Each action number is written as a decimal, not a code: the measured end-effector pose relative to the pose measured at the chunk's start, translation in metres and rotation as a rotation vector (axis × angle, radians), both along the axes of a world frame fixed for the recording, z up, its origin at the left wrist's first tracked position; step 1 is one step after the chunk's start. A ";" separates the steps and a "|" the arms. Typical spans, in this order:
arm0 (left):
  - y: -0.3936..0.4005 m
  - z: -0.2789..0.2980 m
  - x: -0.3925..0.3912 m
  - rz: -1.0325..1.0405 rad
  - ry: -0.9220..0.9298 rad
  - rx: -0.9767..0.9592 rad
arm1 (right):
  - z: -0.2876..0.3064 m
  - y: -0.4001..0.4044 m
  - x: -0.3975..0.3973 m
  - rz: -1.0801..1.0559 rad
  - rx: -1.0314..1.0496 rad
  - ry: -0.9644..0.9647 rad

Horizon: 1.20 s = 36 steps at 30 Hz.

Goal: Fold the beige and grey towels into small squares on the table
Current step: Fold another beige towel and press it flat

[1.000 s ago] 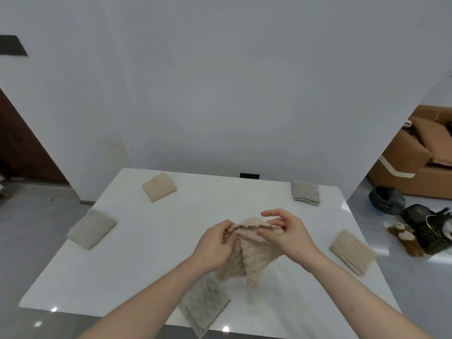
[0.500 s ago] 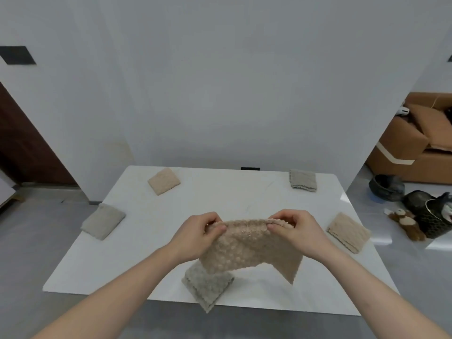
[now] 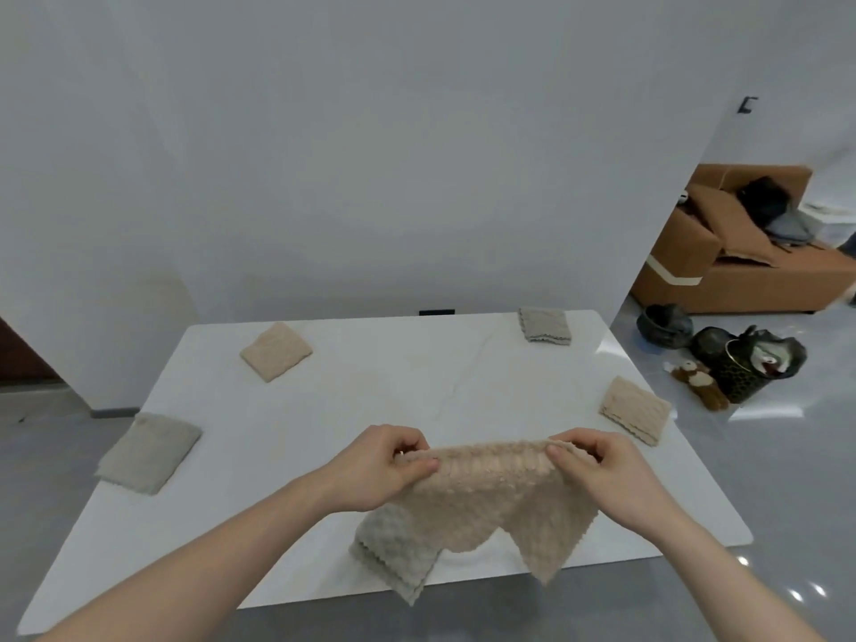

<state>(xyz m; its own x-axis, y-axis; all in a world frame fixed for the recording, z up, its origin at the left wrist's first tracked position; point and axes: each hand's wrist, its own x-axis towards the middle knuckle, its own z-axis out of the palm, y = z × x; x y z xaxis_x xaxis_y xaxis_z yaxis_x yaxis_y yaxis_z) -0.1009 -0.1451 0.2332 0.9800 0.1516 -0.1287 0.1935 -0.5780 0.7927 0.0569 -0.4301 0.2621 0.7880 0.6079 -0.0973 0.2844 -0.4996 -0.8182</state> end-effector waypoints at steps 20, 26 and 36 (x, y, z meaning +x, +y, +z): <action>0.018 -0.263 0.217 0.446 -0.074 0.196 | -0.291 0.031 0.179 -0.370 0.044 -0.155; 0.015 -0.327 0.222 0.597 -0.218 0.306 | -0.355 0.031 0.177 -0.477 0.110 -0.292; 0.005 -0.292 0.197 0.411 -0.031 0.142 | -0.358 0.017 0.158 -0.419 0.179 -0.248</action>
<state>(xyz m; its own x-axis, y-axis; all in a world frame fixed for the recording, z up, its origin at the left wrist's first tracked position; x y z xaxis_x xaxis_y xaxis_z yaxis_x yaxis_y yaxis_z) 0.0959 -0.1397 -0.0591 0.8374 0.5443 -0.0498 0.4077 -0.5615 0.7201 0.2151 -0.4133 -0.0959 0.9537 0.2248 0.1999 0.2860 -0.4708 -0.8346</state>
